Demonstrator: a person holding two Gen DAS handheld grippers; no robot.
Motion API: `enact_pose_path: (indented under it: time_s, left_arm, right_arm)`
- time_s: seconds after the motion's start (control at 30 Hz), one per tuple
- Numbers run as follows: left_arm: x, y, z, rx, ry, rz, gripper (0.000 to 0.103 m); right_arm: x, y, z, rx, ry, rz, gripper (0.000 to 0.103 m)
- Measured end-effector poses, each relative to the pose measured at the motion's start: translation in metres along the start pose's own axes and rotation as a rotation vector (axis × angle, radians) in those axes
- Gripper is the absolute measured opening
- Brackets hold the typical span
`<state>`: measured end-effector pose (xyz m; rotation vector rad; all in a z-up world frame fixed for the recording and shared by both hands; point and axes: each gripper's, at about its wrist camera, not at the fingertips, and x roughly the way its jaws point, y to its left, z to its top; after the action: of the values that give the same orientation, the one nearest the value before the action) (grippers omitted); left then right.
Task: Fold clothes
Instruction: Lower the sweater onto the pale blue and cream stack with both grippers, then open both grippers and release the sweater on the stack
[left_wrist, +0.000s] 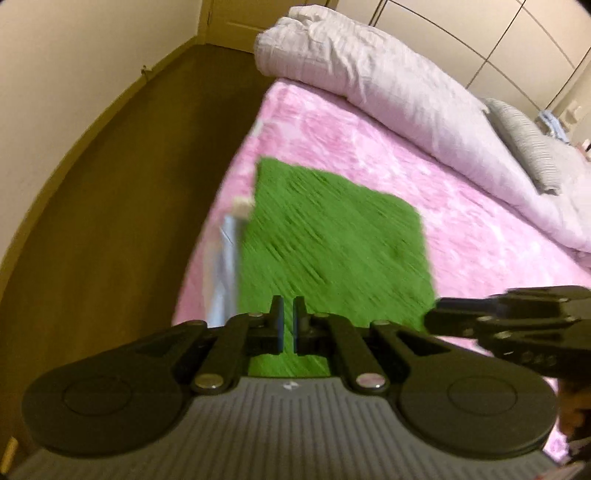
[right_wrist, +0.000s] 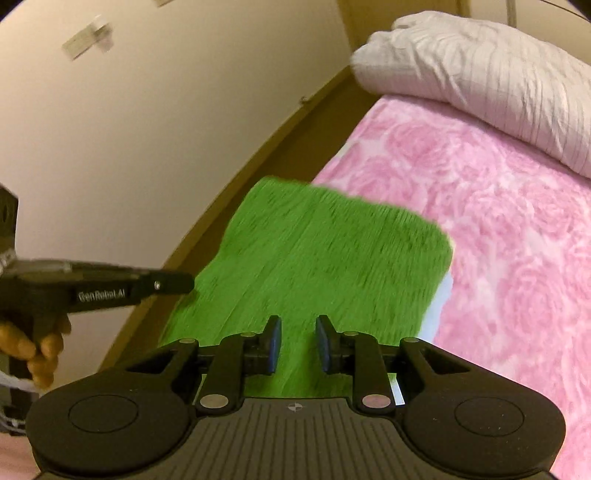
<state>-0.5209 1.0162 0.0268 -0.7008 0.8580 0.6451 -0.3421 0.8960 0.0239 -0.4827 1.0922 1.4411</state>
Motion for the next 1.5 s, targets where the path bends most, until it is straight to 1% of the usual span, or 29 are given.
enact_pose_path:
  time_s: [0.07, 0.1, 0.13, 0.2, 0.27, 0.33, 0.4, 0.47, 0.5, 0.57, 0.63, 0.73, 0.87, 0.93, 0.97, 1.0, 1.1, 1.2, 1.4, 1.5]
  left_arm:
    - [0.002, -0.006, -0.016, 0.008, 0.025, 0.016, 0.002]
    - [0.007, -0.005, -0.024, 0.009, 0.038, 0.042, 0.002]
    - [0.014, -0.003, -0.032, 0.008, 0.05, 0.077, 0.003]
    - [0.026, 0.008, -0.043, -0.031, 0.051, 0.101, 0.003]
    - [0.029, 0.013, -0.046, -0.062, 0.031, 0.109, 0.003]
    - [0.026, 0.007, -0.047, -0.045, 0.02, 0.125, 0.003]
    - [0.015, -0.005, -0.048, -0.026, 0.013, 0.155, 0.003]
    - [-0.002, -0.019, -0.054, -0.03, 0.007, 0.179, 0.004]
    - [-0.012, -0.026, -0.057, -0.042, 0.005, 0.193, 0.004]
    - [-0.031, -0.039, -0.066, -0.089, 0.002, 0.213, 0.008]
    - [-0.047, -0.054, -0.075, -0.13, 0.009, 0.214, 0.016]
    - [-0.071, -0.077, -0.091, -0.18, 0.021, 0.216, 0.016]
    - [-0.1, -0.113, -0.11, -0.194, 0.01, 0.27, 0.018]
    - [-0.114, -0.132, -0.119, -0.204, -0.012, 0.306, 0.024]
    - [-0.12, -0.142, -0.124, -0.213, -0.026, 0.322, 0.025]
    - [-0.127, -0.152, -0.131, -0.226, -0.042, 0.337, 0.025]
    - [-0.144, -0.184, -0.149, -0.26, -0.074, 0.372, 0.027]
    - [-0.155, -0.221, -0.169, -0.274, -0.086, 0.385, 0.027]
    - [-0.17, -0.289, -0.201, -0.314, -0.124, 0.413, 0.027]
    - [-0.174, -0.32, -0.213, -0.323, -0.145, 0.437, 0.027]
  right_arm:
    - [0.001, 0.007, -0.014, -0.016, 0.028, 0.013, 0.024]
    - [0.005, 0.009, -0.02, -0.025, 0.045, 0.018, 0.024]
    - [0.014, 0.013, -0.028, -0.044, 0.071, 0.017, 0.024]
    - [0.035, 0.022, -0.042, -0.102, 0.117, 0.005, 0.024]
    - [0.049, 0.032, -0.053, -0.172, 0.109, -0.007, 0.024]
    - [0.05, 0.043, -0.053, -0.228, 0.104, -0.037, 0.024]
    - [0.044, 0.043, -0.051, -0.215, 0.105, -0.045, 0.024]
    - [0.026, 0.037, -0.05, -0.158, 0.085, -0.035, 0.024]
    - [0.015, 0.032, -0.051, -0.132, 0.074, -0.027, 0.027]
    - [-0.01, 0.024, -0.059, -0.078, 0.053, -0.03, 0.028]
    - [-0.031, 0.017, -0.068, -0.027, 0.054, -0.033, 0.028]
    - [-0.061, 0.006, -0.081, 0.033, 0.057, -0.031, 0.028]
    - [-0.098, -0.003, -0.095, 0.045, 0.058, -0.005, 0.03]
    - [-0.117, -0.004, -0.1, 0.041, 0.057, 0.018, 0.045]
    - [-0.126, -0.004, -0.103, 0.031, 0.052, 0.029, 0.058]
    - [-0.138, -0.003, -0.107, 0.015, 0.042, 0.035, 0.063]
    - [-0.168, -0.006, -0.118, -0.039, 0.019, 0.05, 0.063]
    - [-0.193, -0.016, -0.13, -0.066, 0.009, 0.057, 0.064]
    - [-0.242, -0.038, -0.151, -0.124, -0.005, 0.071, 0.064]
    - [-0.268, -0.049, -0.161, -0.161, -0.019, 0.083, 0.064]
